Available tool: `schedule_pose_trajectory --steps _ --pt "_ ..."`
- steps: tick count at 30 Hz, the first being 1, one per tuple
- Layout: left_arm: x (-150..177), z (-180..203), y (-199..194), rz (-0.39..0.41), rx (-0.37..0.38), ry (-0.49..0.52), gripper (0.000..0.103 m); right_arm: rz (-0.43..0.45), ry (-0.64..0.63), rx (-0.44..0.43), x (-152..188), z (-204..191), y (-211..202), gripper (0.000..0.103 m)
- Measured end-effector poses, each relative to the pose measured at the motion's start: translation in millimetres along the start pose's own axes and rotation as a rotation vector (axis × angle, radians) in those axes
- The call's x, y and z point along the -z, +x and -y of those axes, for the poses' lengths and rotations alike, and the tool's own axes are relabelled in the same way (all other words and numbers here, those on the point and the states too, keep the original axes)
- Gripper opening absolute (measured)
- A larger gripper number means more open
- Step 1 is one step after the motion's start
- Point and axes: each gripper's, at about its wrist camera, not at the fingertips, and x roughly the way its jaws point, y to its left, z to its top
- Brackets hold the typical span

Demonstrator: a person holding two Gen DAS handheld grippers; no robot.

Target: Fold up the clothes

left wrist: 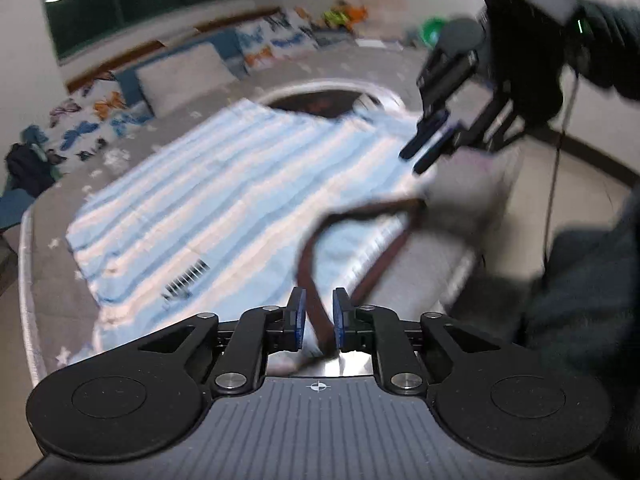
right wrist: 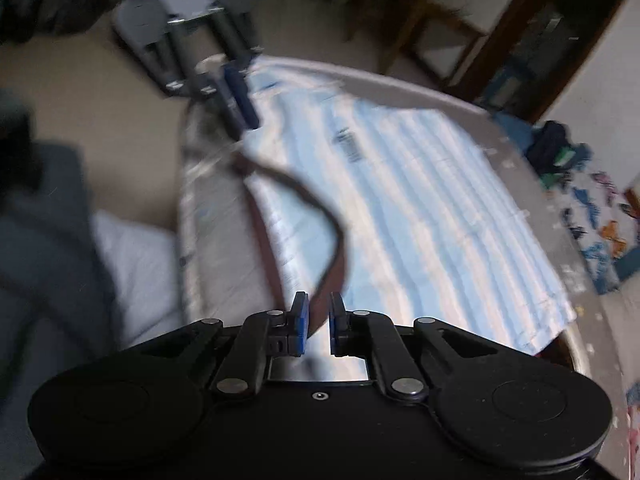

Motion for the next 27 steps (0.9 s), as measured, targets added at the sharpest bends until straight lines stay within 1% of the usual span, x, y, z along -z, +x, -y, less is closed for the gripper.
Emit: schedule_pose_trajectory --steps 4,6,8,11,14,15,16,19,22,27 --pt "-3 -11 29 -0.025 -0.044 -0.071 0.015 -0.003 0.027 0.071 -7 6 31 0.010" --pt "-4 -13 43 -0.045 -0.053 -0.087 0.015 0.003 0.031 0.090 -9 6 46 0.013" --pt "-2 -9 54 -0.068 -0.059 -0.087 0.015 0.013 0.059 0.089 -10 7 57 0.014" --pt "5 -1 60 -0.092 -0.040 -0.074 0.015 0.026 0.116 0.078 -11 8 74 0.016" --pt "14 11 58 -0.105 -0.042 -0.033 0.017 0.027 0.140 0.047 -11 5 74 0.016" --pt "17 14 55 -0.102 -0.046 -0.031 0.019 0.027 0.140 0.034 -9 1 75 0.016" --pt "20 18 52 -0.099 -0.050 -0.029 0.020 0.033 0.135 0.026 -7 -4 73 0.016" --pt "22 13 48 -0.095 -0.044 -0.052 0.023 0.038 0.121 -0.003 -4 -13 62 0.016" --pt "18 13 44 -0.069 -0.054 -0.061 0.027 0.039 0.133 -0.001 0 -18 53 0.016" --pt "4 15 43 -0.025 -0.049 -0.062 0.032 0.064 0.207 0.024 10 -16 38 0.017"
